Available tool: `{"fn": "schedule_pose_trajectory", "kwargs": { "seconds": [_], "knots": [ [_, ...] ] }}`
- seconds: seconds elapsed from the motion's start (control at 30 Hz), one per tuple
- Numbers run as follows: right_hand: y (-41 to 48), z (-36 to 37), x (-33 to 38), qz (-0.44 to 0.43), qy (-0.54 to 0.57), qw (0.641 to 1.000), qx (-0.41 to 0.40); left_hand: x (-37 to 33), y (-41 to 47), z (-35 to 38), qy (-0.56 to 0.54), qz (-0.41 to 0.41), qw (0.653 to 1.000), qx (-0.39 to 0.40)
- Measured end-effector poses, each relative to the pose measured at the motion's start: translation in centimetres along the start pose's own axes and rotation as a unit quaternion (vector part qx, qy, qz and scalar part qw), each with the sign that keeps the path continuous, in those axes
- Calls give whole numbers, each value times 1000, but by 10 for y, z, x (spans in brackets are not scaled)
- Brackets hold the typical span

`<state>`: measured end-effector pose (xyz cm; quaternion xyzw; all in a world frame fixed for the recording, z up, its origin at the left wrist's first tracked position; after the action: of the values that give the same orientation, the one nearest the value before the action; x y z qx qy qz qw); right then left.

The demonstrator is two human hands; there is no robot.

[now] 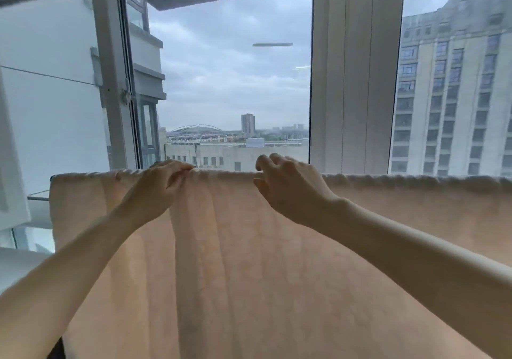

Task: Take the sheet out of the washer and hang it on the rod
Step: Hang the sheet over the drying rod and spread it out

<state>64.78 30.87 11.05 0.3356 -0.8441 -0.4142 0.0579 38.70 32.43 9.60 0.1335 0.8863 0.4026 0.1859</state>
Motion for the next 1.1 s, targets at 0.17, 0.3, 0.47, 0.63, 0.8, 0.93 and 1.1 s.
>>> {"fn": "schedule_pose_trajectory", "kwargs": {
  "seconds": [0.17,0.3,0.47,0.63,0.8,0.93,1.1],
  "knots": [
    [13,12,13,27,-33,999,10,26,12,-4,0,24,1000,9],
    [12,11,12,66,-66,995,20,34,17,-5,-19,60,998,22],
    [-8,-3,-14,207,-102,973,-9,46,14,-6,-29,82,996,16],
    [-21,-15,-12,230,-133,964,-18,44,16,-8,-49,78,996,0],
    [4,1,35,99,-65,993,-10,37,15,-8,-224,9,974,-27],
    [32,25,58,63,-45,997,2,35,18,-11,-212,10,977,-34],
    [49,36,70,70,-87,994,16,37,18,-7,-100,48,993,-48]
  ]
}}
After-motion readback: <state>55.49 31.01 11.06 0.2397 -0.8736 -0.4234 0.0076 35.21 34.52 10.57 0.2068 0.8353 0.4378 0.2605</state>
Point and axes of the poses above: each hand's wrist, its own y-axis towards the middle knuckle, its own z-axis out of the palm, x = y × z, the point moved 3 cm from there along y, towards the middle knuckle
